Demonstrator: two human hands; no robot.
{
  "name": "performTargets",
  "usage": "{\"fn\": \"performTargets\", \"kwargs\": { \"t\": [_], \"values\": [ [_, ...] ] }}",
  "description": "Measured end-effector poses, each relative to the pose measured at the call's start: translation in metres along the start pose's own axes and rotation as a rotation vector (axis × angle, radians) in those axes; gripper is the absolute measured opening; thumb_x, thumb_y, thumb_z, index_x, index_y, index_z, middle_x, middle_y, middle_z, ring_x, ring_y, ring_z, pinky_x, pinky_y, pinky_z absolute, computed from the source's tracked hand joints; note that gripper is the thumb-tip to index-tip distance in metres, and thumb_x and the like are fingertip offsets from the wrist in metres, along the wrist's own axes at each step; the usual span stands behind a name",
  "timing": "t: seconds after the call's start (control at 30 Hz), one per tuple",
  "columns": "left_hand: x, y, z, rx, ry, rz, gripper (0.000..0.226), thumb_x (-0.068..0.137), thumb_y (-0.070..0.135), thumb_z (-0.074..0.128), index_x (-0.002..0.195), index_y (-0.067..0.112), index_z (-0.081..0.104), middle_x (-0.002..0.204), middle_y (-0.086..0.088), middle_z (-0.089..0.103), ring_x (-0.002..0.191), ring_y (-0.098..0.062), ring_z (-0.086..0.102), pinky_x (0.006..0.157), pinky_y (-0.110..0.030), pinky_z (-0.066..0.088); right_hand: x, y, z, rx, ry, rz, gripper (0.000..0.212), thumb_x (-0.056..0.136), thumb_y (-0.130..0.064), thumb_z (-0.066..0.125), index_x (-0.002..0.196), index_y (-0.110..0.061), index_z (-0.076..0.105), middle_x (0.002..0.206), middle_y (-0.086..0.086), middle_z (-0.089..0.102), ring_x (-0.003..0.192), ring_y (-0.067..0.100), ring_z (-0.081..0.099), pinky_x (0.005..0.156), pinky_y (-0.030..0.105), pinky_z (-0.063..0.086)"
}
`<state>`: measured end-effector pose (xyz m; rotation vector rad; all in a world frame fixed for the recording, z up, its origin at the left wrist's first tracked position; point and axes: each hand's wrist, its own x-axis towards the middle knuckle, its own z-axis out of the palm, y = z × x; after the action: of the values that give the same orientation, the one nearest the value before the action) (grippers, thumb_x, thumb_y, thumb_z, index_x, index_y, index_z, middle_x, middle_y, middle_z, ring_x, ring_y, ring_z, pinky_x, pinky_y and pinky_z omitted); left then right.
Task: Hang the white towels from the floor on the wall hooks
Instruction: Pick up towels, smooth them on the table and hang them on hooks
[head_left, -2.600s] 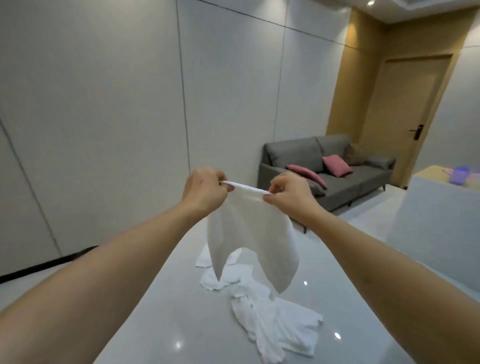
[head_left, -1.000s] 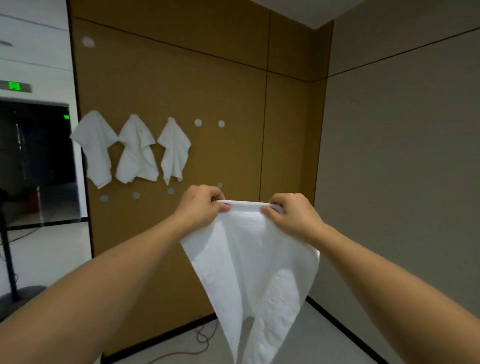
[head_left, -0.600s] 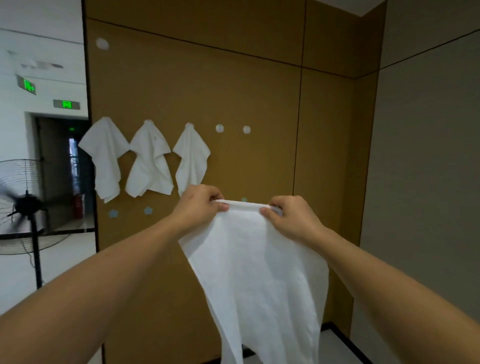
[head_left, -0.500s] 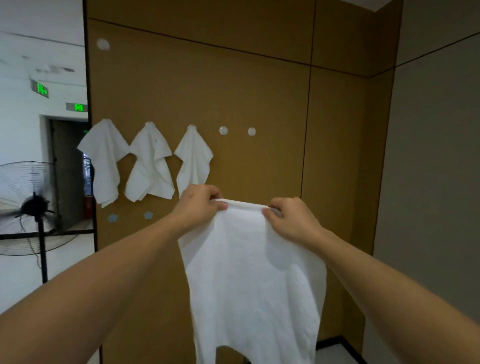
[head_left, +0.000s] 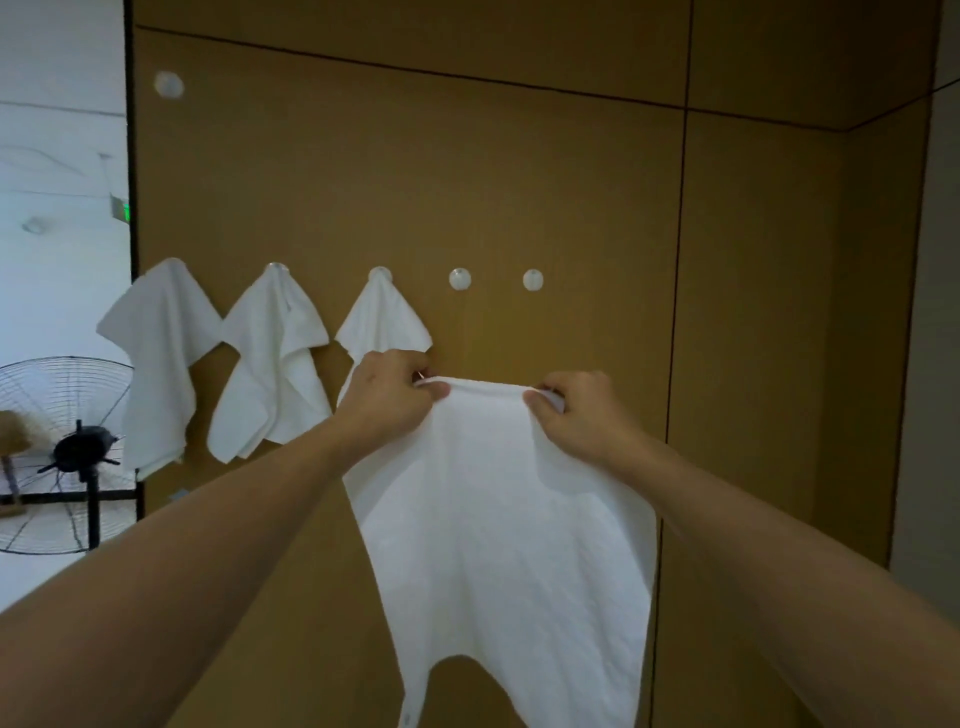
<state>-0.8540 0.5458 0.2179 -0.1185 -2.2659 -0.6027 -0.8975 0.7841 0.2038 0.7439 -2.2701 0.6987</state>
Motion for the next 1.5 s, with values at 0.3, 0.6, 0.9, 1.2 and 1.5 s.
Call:
{"fn": "performTargets", "kwargs": {
  "t": [0.3,0.6,0.9,1.2,1.5],
  "values": [
    [0.157,-0.061,0.065,-0.153,0.158,0.222,0.019,0.088,0.017,0.063,0.083,0.035,0.068,0.085,0.012,0.069,0.083,-0.005,0.062,0.078,-0.025,0.046,0.152,0.072,0.075,-0.191,0.319,-0.420,0.012,0.094,-0.017,0.055,0.098,-0.012,0.065,0.075,0.002,0.065,0.061,0.020,0.058,0.055,0.030,0.045],
    [0.300,-0.121,0.115,0.152,0.229,0.444,0.040,0.090,0.007,0.053,0.114,0.032,0.073,0.086,0.002,0.065,0.084,-0.016,0.059,0.078,-0.034,0.048,0.309,0.133,0.137,-0.350,0.435,-0.516,0.042,0.094,-0.039,0.040,0.106,-0.020,0.076,0.063,0.005,0.060,0.050,0.026,0.057,0.048,0.027,0.042],
    [0.400,-0.139,0.137,0.459,0.466,0.472,0.037,0.089,0.003,0.058,0.111,0.027,0.074,0.076,0.000,0.053,0.067,-0.022,0.054,0.062,-0.027,0.032,0.440,0.159,0.161,-0.409,0.410,-0.534,0.034,0.103,-0.036,0.042,0.125,-0.025,0.065,0.090,0.011,0.064,0.080,0.031,0.063,0.065,0.031,0.038],
    [0.450,-0.151,0.178,0.526,0.505,0.208,0.034,0.092,0.011,0.052,0.113,0.028,0.074,0.083,0.003,0.051,0.073,-0.020,0.051,0.065,-0.030,0.033,0.514,0.177,0.193,-0.049,0.269,-0.425,0.032,0.093,-0.030,0.046,0.079,-0.018,0.071,0.072,-0.003,0.068,0.068,0.019,0.061,0.065,0.036,0.051],
    [0.438,-0.162,0.223,0.316,0.555,0.139,0.025,0.091,0.014,0.051,0.087,0.018,0.075,0.080,0.007,0.056,0.079,-0.010,0.049,0.067,-0.013,0.026,0.495,0.176,0.229,0.272,0.244,-0.268,0.051,0.100,-0.038,0.040,0.055,-0.016,0.043,0.052,-0.003,0.047,0.048,0.014,0.042,0.051,0.029,0.029]
  ]
}}
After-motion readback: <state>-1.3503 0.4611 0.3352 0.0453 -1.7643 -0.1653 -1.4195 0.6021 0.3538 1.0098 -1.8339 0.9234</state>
